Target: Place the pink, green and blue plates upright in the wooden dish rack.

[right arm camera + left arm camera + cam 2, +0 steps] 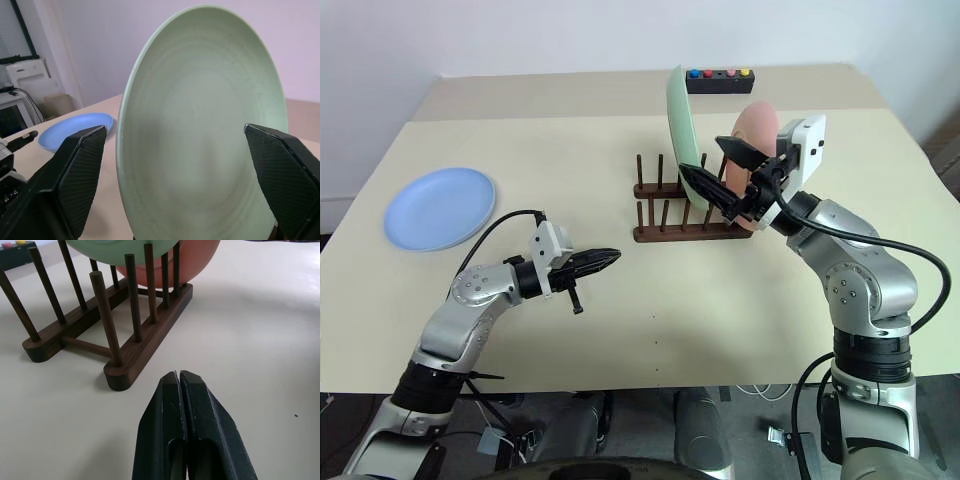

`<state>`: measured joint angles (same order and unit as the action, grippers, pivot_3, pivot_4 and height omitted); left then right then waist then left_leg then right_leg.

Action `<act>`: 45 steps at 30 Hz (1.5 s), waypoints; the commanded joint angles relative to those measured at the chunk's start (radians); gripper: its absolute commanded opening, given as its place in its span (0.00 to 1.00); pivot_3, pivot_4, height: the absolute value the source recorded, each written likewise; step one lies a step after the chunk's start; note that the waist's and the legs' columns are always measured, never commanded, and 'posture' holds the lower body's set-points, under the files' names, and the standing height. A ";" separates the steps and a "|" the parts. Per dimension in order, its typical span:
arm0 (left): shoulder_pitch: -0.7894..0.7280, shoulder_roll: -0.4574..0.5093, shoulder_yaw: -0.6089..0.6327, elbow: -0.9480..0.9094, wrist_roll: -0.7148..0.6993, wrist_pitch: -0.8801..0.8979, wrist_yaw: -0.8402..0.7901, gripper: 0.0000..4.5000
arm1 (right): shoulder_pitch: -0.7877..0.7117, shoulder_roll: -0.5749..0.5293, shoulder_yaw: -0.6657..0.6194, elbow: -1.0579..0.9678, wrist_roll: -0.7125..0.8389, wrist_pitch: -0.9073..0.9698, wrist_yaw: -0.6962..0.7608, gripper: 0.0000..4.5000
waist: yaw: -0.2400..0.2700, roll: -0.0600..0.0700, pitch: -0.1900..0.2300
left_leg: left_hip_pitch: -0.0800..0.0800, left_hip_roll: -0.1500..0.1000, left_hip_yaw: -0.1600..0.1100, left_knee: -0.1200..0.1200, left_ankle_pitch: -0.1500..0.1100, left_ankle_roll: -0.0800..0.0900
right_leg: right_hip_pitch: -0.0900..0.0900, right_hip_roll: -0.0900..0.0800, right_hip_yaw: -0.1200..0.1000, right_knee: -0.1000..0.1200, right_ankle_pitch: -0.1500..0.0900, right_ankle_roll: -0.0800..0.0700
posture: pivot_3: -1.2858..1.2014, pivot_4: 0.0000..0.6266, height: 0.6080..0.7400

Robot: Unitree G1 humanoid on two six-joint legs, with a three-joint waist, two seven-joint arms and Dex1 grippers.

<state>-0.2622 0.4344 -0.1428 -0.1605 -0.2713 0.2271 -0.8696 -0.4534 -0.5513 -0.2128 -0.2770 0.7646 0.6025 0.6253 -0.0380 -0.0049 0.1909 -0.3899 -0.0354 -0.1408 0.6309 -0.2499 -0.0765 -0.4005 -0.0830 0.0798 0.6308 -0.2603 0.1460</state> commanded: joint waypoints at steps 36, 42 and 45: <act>-0.012 0.001 -0.002 -0.019 0.003 -0.020 0.004 0.00 | -0.016 -0.036 -0.039 -0.060 0.015 -0.024 0.007 0.75 | 0.000 0.000 0.000 | 0.000 0.000 0.000 0.000 0.000 0.000 | 0.000 0.000 0.000 0.000 0.000 0.000 | 0.52 0.24 1.00; -0.011 0.002 -0.002 -0.020 0.002 -0.019 0.004 0.00 | -0.033 -0.071 -0.038 -0.038 -0.046 -0.068 0.013 0.75 | 0.000 0.000 0.000 | 0.000 0.000 0.000 0.000 0.000 0.000 | 0.000 0.000 0.000 0.000 0.000 0.000 | 0.52 0.24 1.00; -0.010 0.001 -0.003 -0.020 0.002 -0.019 0.003 0.00 | -0.047 -0.085 -0.038 -0.045 -0.049 -0.076 0.027 0.75 | -0.002 0.000 0.000 | 0.000 0.000 0.000 0.000 0.000 0.000 | 0.000 0.000 0.000 0.000 0.000 0.000 | 0.52 0.24 1.00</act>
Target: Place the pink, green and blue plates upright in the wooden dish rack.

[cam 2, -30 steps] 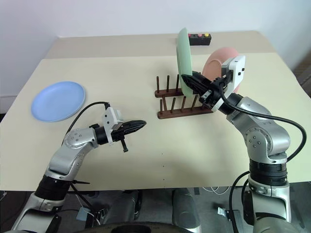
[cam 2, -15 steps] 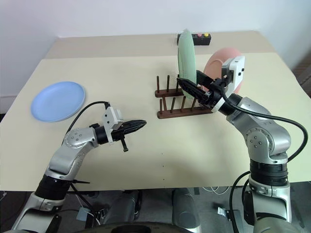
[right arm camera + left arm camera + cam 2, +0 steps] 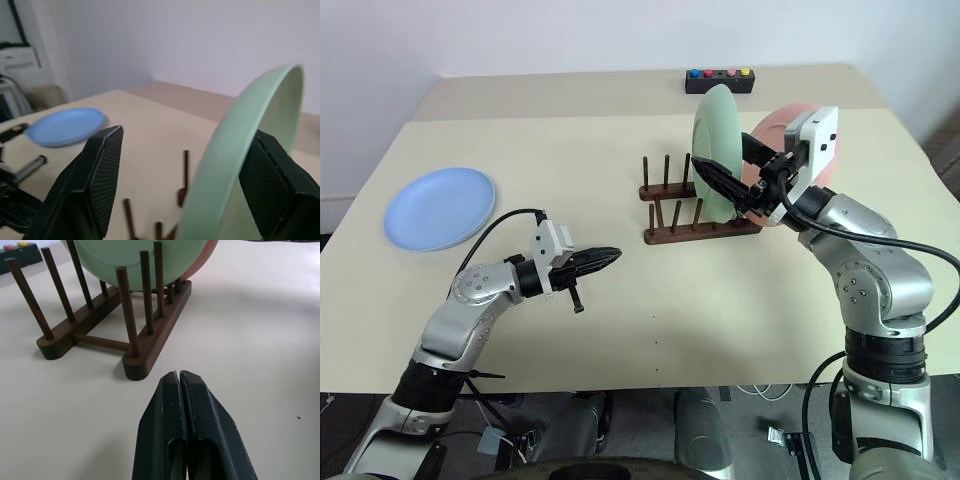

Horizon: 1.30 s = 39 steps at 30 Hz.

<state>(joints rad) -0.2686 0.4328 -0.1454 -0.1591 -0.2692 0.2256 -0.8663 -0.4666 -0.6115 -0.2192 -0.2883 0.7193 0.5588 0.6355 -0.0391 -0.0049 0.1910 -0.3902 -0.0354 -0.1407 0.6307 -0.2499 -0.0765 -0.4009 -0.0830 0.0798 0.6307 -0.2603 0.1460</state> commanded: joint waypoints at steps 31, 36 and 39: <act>-0.004 0.020 0.060 -0.011 -0.031 0.014 0.020 0.00 | -0.142 -0.112 -0.027 -0.081 -0.080 -0.098 0.077 0.99 | 0.000 0.000 0.000 | -0.001 0.000 0.000 0.000 0.000 0.000 | -0.001 0.000 0.000 0.000 0.000 0.000 | 0.52 0.24 1.00; -0.027 0.024 0.222 -0.018 -0.153 0.113 0.089 0.41 | -0.146 -0.153 0.103 -0.139 -0.248 -0.177 0.106 1.00 | -0.003 0.000 0.000 | -0.001 0.000 0.000 0.000 0.000 0.000 | -0.001 0.000 0.000 0.000 0.000 0.000 | 0.52 0.24 1.00; -0.052 0.059 0.307 0.034 -0.094 0.087 0.188 0.76 | -0.128 -0.143 0.208 -0.166 -0.338 -0.230 0.122 1.00 | -0.003 0.000 0.000 | -0.001 0.000 0.000 0.000 0.000 0.000 | -0.002 0.000 0.000 0.000 0.000 0.000 | 0.52 0.24 1.00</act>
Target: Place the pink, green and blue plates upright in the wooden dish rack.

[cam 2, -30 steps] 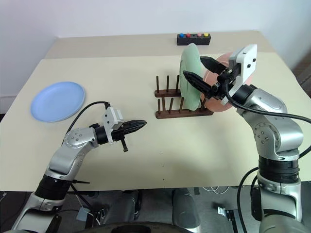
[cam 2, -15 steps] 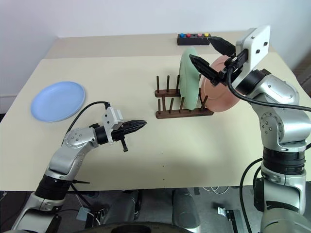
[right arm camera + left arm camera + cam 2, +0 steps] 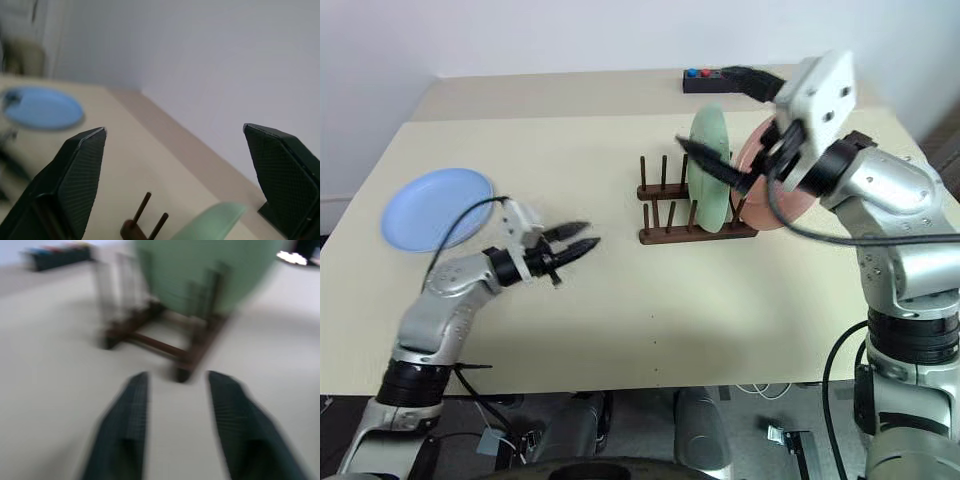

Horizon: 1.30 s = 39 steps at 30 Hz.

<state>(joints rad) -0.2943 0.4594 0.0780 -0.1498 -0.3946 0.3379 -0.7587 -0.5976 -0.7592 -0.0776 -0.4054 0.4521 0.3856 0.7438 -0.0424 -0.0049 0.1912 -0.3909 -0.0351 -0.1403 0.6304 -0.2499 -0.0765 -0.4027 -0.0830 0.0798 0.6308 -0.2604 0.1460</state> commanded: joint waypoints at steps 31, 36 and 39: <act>-0.384 0.238 0.444 0.710 0.161 0.454 0.744 0.99 | 0.025 0.152 0.204 0.072 -0.249 -0.231 0.072 1.00 | 0.001 -0.009 0.002 | -0.001 0.000 -0.001 0.000 0.000 -0.001 | -0.002 0.000 -0.001 0.002 0.001 0.000 | 0.52 0.24 1.00; -0.434 0.251 0.447 0.808 0.158 0.363 0.708 0.70 | 0.032 0.156 0.198 0.071 -0.250 -0.231 0.066 1.00 | 0.001 -0.009 0.002 | -0.001 0.000 -0.001 -0.001 0.001 -0.001 | -0.002 0.000 -0.001 0.002 0.001 -0.001 | 0.52 0.24 1.00; -0.454 0.256 0.438 0.836 0.161 0.314 0.687 0.38 | 0.036 0.154 0.196 0.072 -0.251 -0.232 0.064 1.00 | 0.001 -0.009 0.002 | -0.001 0.000 -0.001 0.000 0.001 -0.001 | -0.002 0.000 -0.001 0.002 0.001 -0.001 | 0.52 0.24 1.00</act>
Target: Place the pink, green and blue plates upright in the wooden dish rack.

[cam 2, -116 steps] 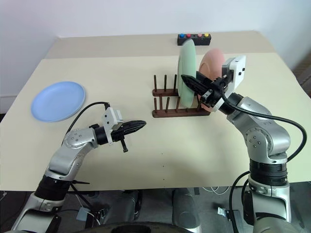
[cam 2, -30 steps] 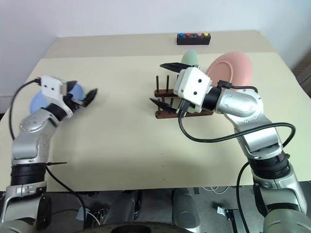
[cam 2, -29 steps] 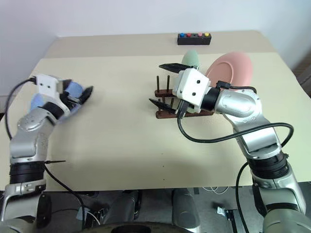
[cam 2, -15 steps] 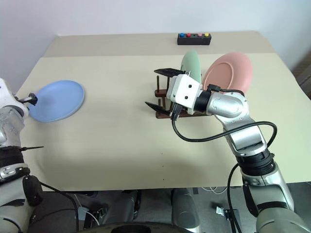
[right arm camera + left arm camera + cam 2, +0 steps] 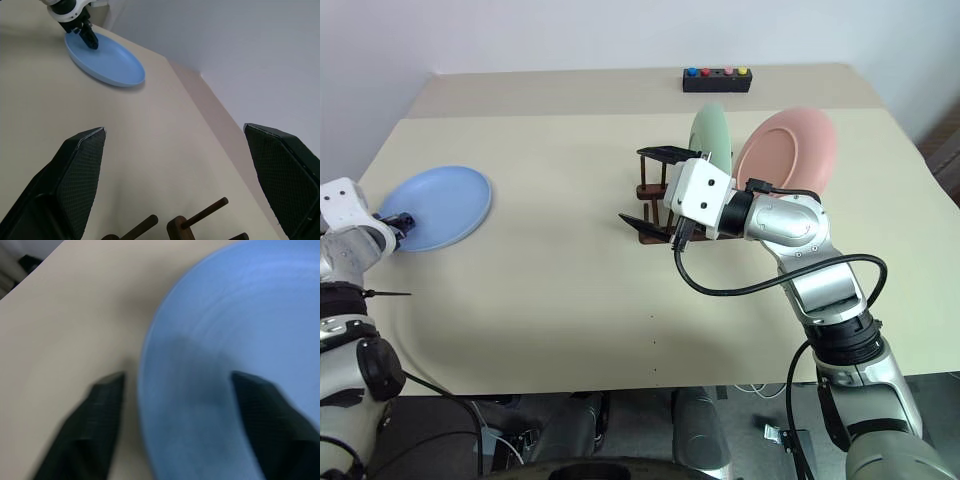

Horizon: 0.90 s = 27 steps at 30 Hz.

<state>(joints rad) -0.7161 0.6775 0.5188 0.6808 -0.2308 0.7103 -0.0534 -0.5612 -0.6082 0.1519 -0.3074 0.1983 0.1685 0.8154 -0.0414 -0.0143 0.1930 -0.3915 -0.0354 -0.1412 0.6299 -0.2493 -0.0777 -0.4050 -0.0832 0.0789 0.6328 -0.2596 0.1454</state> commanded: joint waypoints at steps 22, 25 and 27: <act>-0.076 -0.289 -0.115 -0.777 -0.210 -0.178 -0.073 0.01 | -0.065 -0.003 0.025 0.051 -0.209 -0.138 -0.065 1.00 | 0.006 -0.001 0.000 | -0.001 0.000 0.000 0.001 0.000 -0.001 | 0.000 -0.001 0.000 0.000 0.001 0.000 | 0.52 0.24 1.00; -0.104 -0.327 -0.189 -0.842 -0.182 -0.165 -0.032 0.01 | -0.102 0.001 0.045 0.105 -0.302 -0.202 -0.108 1.00 | 0.000 -0.001 0.000 | -0.001 0.000 0.000 0.001 0.000 -0.001 | 0.000 0.000 0.000 0.000 0.000 0.000 | 0.52 0.24 1.00; -0.124 -0.358 -0.251 -0.885 -0.153 -0.150 0.006 0.01 | -0.133 0.010 0.054 0.135 -0.372 -0.242 -0.153 1.00 | -0.001 -0.001 0.001 | -0.001 0.000 0.001 0.000 0.000 -0.001 | -0.001 0.000 0.000 0.000 0.000 0.000 | 0.52 0.24 1.00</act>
<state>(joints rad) -0.8065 0.3268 0.3079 -0.1368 -0.4096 0.5547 -0.0786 -0.6523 -0.6071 0.2053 -0.1724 -0.1171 -0.0251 0.7083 -0.0429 -0.0155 0.1935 -0.3923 -0.0356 -0.1405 0.6304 -0.2488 -0.0786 -0.4057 -0.0835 0.0793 0.6327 -0.2591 0.1453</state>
